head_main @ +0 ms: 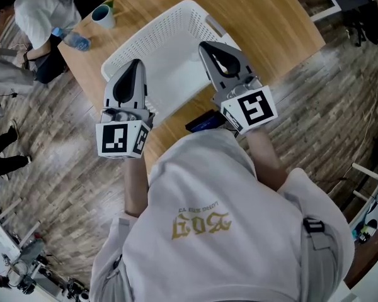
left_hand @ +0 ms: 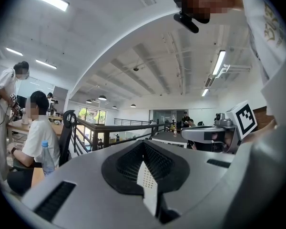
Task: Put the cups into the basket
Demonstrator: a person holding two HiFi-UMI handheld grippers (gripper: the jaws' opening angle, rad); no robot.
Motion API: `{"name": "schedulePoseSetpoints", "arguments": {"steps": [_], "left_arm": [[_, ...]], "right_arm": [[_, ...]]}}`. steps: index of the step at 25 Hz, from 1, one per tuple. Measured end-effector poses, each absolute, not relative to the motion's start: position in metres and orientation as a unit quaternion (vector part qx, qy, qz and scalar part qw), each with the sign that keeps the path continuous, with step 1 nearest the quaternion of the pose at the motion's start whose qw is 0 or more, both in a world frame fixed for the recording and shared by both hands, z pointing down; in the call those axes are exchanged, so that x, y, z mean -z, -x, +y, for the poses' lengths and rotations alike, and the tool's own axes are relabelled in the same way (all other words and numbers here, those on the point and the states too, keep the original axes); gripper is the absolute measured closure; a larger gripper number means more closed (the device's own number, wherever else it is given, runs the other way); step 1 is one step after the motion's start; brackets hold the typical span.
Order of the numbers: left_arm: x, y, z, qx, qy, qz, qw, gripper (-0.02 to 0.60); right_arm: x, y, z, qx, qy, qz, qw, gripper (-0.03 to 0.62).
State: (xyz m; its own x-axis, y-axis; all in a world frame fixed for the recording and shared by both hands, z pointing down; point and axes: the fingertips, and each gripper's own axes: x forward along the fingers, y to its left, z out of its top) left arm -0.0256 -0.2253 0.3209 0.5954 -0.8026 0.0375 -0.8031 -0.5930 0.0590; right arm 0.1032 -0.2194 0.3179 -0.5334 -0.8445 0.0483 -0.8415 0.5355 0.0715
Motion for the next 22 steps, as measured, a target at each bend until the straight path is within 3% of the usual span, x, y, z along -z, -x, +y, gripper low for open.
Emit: {"name": "schedulePoseSetpoints", "arguments": {"steps": [22], "left_arm": [[-0.324, 0.022, -0.213, -0.005, -0.899, -0.438, 0.029, 0.577]], "right_arm": [[-0.328, -0.111, -0.201, 0.006, -0.517, -0.855, 0.036, 0.585]]}}
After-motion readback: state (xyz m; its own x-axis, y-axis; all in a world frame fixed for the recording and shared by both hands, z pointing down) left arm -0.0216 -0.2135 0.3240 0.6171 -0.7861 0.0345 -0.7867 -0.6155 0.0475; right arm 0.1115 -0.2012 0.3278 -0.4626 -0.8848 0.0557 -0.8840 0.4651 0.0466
